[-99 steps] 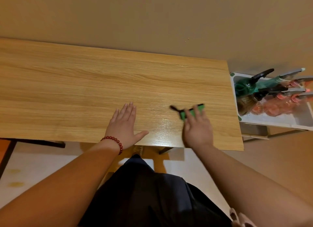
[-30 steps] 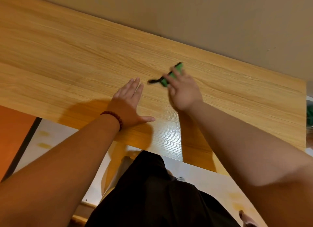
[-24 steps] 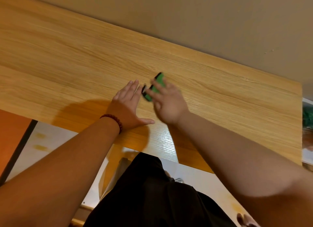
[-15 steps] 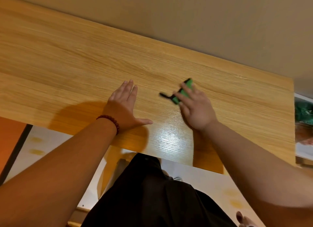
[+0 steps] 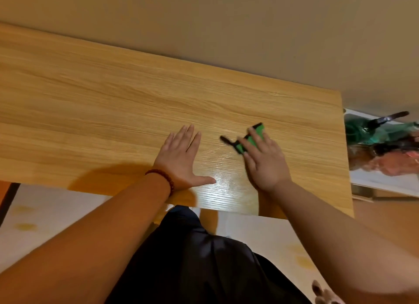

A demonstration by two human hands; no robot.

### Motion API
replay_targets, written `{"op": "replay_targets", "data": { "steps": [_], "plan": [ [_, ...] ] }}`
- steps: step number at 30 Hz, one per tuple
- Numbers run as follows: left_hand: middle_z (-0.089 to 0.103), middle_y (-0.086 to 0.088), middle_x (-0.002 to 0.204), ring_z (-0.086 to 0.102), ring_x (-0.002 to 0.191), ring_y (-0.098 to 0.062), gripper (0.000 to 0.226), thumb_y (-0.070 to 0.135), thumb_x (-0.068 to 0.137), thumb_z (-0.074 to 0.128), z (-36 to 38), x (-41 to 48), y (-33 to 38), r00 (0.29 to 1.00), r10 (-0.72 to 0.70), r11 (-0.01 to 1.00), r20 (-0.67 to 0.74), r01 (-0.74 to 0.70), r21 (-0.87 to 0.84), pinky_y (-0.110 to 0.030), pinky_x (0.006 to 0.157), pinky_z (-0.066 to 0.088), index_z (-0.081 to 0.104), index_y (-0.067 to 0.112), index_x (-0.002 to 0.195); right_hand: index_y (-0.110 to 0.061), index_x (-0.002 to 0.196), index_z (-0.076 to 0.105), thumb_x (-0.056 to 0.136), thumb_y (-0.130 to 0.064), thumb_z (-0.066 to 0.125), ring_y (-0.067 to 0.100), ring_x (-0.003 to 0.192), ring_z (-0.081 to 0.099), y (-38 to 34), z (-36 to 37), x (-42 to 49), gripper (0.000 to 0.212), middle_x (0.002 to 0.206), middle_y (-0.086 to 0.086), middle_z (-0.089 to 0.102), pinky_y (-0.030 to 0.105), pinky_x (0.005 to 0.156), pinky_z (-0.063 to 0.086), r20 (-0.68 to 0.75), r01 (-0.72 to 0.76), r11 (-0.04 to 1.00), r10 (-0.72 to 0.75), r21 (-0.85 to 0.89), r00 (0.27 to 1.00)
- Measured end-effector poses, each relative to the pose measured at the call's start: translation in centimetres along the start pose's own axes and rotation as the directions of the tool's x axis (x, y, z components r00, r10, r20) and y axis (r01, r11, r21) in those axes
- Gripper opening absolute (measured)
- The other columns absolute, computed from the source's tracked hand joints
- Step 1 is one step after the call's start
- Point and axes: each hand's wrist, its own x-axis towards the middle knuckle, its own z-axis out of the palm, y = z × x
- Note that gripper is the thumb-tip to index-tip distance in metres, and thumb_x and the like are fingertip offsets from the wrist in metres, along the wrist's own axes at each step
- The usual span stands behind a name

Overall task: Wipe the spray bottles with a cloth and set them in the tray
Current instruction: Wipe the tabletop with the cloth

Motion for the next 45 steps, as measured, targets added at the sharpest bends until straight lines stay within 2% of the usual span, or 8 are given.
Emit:
{"op": "replay_targets", "data": {
  "steps": [4,11,18,27,33,37,41,45],
  "plan": [
    [-0.031,-0.003,0.156,-0.026,0.144,-0.02,0.117,0.088,0.072,0.035,0.4,0.3,3.3,1.0,0.026,1.0,0.012,-0.026,-0.009,-0.039,0.117,-0.015,-0.019,0.022,0.15,-0.032,0.151,0.025,0.103,-0.033,0.028,0.027,0.149,0.0,-0.8,0.1,-1.1,0.048,0.162,0.0,0.009,0.04,0.118,0.001,-0.044,-0.344,0.937,0.347,0.056,0.937],
    [-0.028,-0.004,0.157,-0.023,0.145,-0.02,0.122,0.09,0.068,0.037,0.8,0.4,6.8,1.0,-0.017,1.0,0.002,0.017,-0.011,-0.039,0.117,-0.013,-0.014,0.018,0.152,-0.03,0.14,0.047,0.097,-0.04,0.03,0.033,0.143,0.027,1.8,0.6,-5.1,0.047,0.155,0.002,0.032,0.048,0.113,0.017,0.117,0.287,0.958,-0.286,0.008,0.951],
    [-0.03,-0.003,0.156,-0.025,0.145,-0.02,0.121,0.09,0.07,0.036,1.1,0.0,7.9,0.998,-0.049,0.999,0.027,0.049,0.015,-0.039,0.117,-0.013,-0.017,0.017,0.151,-0.033,0.152,0.016,0.103,-0.036,0.021,0.028,0.148,-0.004,7.3,-1.7,-4.5,0.049,0.162,0.001,0.003,0.043,0.12,0.003,0.025,-0.426,0.904,0.426,0.022,0.905],
    [-0.021,0.0,0.159,-0.018,0.147,-0.016,0.114,0.085,0.074,0.038,1.0,-0.5,6.1,0.999,-0.035,0.998,-0.03,0.033,-0.053,-0.038,0.118,-0.008,-0.012,0.021,0.153,-0.025,0.137,0.051,0.096,-0.037,0.031,0.036,0.138,0.036,2.4,0.8,-5.4,0.048,0.15,0.009,0.041,0.049,0.11,0.023,0.023,0.253,0.966,-0.252,-0.045,0.967],
    [-0.008,-0.001,0.162,-0.009,0.149,-0.02,0.103,0.08,0.079,0.042,1.3,-1.9,2.6,0.978,-0.149,0.987,-0.144,0.137,-0.086,-0.04,0.119,-0.005,0.002,0.021,0.154,-0.027,0.152,0.023,0.102,-0.031,0.027,0.033,0.148,0.005,5.3,-0.8,-5.4,0.05,0.161,0.007,0.009,0.044,0.119,0.007,-0.036,-0.532,0.844,0.535,0.065,0.844],
    [-0.012,0.002,0.162,-0.013,0.148,-0.017,0.103,0.079,0.079,0.042,1.7,-1.8,2.2,0.98,-0.154,0.985,-0.128,0.143,-0.093,-0.039,0.119,-0.007,0.001,0.022,0.154,-0.024,0.137,0.053,0.089,-0.03,0.037,0.04,0.136,0.037,-2.3,1.6,-5.1,0.05,0.148,0.012,0.043,0.055,0.108,0.033,-0.028,-0.013,1.0,0.013,0.015,1.0],
    [-0.009,0.002,0.162,-0.01,0.148,-0.016,0.098,0.074,0.081,0.045,1.7,-1.9,1.4,0.977,-0.116,0.989,-0.177,0.097,-0.11,-0.035,0.117,-0.01,0.005,0.023,0.154,-0.03,0.14,0.047,0.096,-0.038,0.031,0.033,0.142,0.029,-3.2,1.7,-3.6,0.048,0.154,0.004,0.035,0.046,0.114,0.017,0.101,0.289,0.957,-0.289,0.016,0.952],
    [-0.002,0.0,0.162,-0.005,0.149,-0.018,0.101,0.079,0.074,0.033,1.7,-2.5,-1.0,0.973,-0.118,0.991,-0.197,0.104,-0.083,-0.035,0.117,-0.009,0.01,0.022,0.154,-0.032,0.15,0.027,0.102,-0.035,0.027,0.027,0.148,0.006,-0.2,0.0,-1.5,0.048,0.161,0.002,0.014,0.041,0.119,0.006,0.004,-0.172,0.985,0.172,0.034,0.985]
  ]
}}
